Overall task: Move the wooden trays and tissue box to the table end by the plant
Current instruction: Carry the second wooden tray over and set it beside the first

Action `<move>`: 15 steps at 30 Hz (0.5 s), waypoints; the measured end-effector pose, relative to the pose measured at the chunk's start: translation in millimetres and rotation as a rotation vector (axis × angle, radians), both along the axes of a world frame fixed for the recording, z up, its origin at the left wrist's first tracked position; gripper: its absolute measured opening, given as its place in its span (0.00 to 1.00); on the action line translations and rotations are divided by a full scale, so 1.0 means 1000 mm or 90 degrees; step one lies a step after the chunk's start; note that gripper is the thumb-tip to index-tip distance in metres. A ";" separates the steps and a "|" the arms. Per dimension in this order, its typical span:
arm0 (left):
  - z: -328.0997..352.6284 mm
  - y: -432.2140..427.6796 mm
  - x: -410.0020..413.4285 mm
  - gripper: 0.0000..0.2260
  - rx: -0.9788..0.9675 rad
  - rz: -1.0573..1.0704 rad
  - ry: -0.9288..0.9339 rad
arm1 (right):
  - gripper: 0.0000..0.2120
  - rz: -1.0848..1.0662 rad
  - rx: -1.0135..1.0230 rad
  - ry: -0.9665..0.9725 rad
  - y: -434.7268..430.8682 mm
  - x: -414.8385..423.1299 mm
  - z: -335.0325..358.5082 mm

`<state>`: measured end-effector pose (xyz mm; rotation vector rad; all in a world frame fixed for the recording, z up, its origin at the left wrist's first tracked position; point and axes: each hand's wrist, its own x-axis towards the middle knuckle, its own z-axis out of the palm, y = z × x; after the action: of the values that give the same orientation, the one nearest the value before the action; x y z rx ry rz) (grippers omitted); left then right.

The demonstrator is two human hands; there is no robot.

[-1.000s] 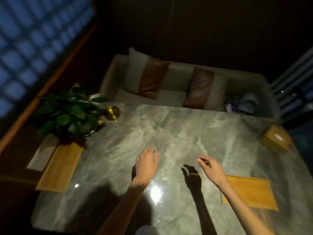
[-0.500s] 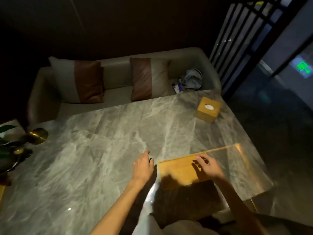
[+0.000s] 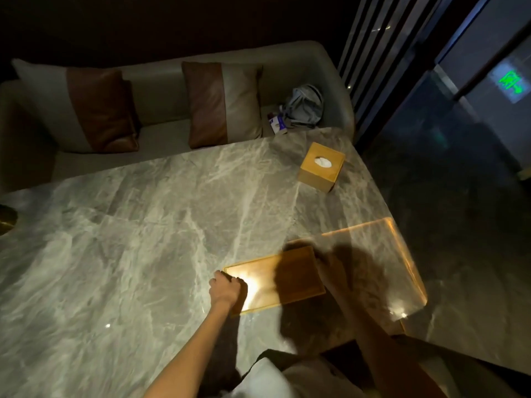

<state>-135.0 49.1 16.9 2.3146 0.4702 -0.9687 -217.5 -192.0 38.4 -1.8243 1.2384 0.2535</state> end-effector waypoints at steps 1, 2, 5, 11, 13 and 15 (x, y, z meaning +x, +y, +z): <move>-0.006 0.000 -0.003 0.19 0.000 0.011 0.020 | 0.20 0.018 -0.007 0.010 0.003 0.002 -0.004; -0.010 0.000 -0.005 0.19 0.000 0.017 0.033 | 0.21 0.035 -0.004 0.020 0.004 0.004 -0.009; -0.019 0.001 -0.006 0.18 -0.005 0.048 0.041 | 0.20 0.062 -0.008 0.057 0.006 0.008 -0.019; -0.018 0.008 -0.005 0.20 -0.051 0.163 0.082 | 0.18 0.094 -0.023 0.065 0.016 0.012 -0.024; -0.012 0.018 -0.002 0.22 -0.086 0.228 0.090 | 0.19 0.100 -0.037 0.058 0.021 0.015 -0.023; -0.006 0.034 0.005 0.21 -0.126 0.289 0.064 | 0.18 0.126 -0.021 0.048 0.031 0.024 -0.021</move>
<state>-130.1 83.6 11.2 1.8742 0.8571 -0.8615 -193.6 -161.0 17.8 -1.9839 1.1189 0.4183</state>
